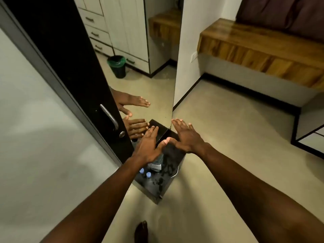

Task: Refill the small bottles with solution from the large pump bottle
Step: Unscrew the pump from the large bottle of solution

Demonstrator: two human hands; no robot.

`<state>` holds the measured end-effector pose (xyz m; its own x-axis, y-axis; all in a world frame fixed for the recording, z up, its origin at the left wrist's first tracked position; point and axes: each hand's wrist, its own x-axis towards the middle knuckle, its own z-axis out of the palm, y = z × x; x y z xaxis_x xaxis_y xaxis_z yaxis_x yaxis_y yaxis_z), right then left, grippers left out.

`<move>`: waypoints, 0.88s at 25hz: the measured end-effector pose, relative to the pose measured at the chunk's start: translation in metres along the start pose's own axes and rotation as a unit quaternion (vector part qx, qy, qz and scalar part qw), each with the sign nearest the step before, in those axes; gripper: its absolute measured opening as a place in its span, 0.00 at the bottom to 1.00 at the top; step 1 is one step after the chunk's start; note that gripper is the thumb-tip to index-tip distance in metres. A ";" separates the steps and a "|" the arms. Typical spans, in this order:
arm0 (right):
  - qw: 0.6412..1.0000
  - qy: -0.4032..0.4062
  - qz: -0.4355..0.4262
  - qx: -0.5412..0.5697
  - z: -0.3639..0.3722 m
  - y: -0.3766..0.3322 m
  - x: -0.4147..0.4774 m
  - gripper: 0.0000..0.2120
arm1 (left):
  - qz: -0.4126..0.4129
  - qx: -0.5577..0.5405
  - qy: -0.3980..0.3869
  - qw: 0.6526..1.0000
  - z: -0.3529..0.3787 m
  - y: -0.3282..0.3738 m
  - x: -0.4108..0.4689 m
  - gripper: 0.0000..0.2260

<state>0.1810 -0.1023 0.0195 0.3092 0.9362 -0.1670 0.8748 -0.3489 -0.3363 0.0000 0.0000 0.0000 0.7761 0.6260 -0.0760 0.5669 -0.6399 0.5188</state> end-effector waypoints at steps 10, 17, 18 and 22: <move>0.986 -0.162 -0.013 0.021 0.093 -0.030 0.013 0.44 | -0.105 -0.037 -0.082 0.990 0.030 -0.025 -0.016 0.31; 0.981 -0.179 0.004 0.078 0.125 -0.046 0.029 0.45 | -0.087 -0.057 -0.079 0.991 0.042 -0.038 -0.017 0.28; 0.981 -0.174 0.002 0.089 0.128 -0.043 0.031 0.44 | -0.088 -0.064 -0.078 0.991 0.043 -0.041 -0.017 0.28; 0.980 -0.156 -0.005 0.124 0.136 -0.043 0.033 0.39 | -0.090 -0.056 -0.090 0.990 0.045 -0.048 -0.018 0.26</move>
<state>0.1031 -0.0627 -0.0976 0.1375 0.8949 -0.4245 0.7481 -0.3747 -0.5477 -0.0290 -0.0002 -0.0616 0.7077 0.6292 -0.3213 0.6741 -0.4652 0.5738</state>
